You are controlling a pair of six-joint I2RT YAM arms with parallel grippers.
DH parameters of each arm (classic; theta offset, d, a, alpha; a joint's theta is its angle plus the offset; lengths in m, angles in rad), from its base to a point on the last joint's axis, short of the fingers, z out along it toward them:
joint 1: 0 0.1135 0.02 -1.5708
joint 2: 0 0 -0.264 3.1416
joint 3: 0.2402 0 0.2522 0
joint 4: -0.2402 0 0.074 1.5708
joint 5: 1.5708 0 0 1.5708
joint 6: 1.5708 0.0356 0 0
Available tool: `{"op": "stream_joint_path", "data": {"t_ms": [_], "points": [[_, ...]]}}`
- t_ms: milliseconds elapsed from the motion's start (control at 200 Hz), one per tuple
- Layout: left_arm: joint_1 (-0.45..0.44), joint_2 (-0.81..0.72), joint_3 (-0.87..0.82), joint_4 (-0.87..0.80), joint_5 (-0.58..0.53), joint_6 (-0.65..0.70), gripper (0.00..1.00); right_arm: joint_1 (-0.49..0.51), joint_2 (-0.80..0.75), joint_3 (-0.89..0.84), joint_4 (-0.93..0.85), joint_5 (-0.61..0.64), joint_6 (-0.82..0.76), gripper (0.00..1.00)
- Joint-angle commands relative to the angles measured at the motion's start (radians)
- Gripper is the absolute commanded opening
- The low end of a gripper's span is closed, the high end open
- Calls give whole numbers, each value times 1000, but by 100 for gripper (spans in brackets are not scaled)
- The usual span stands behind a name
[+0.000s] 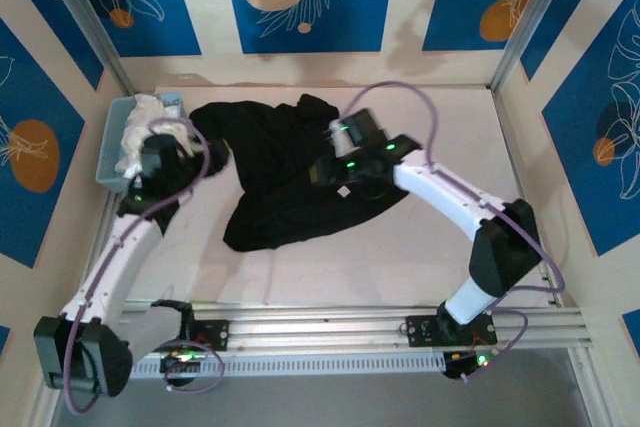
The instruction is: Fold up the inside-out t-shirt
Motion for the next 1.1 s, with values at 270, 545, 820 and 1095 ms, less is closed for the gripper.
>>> {"op": "stream_joint_path", "data": {"t_ms": [270, 545, 820, 1095], "points": [[-124, -25, -334, -164, 29, -52, 76, -399, 166, -74, -94, 51, -50, 64], [-124, 96, -371, -73, 72, -78, 69, -430, 288, -48, -103, -50, -71, 64], [-125, 249, -390, 72, 151, -117, 47, -440, 355, -1, -97, -61, -86, 61], [-126, 189, -386, 66, 144, -111, 2, -441, 296, -42, -75, -40, -84, 14]]}}
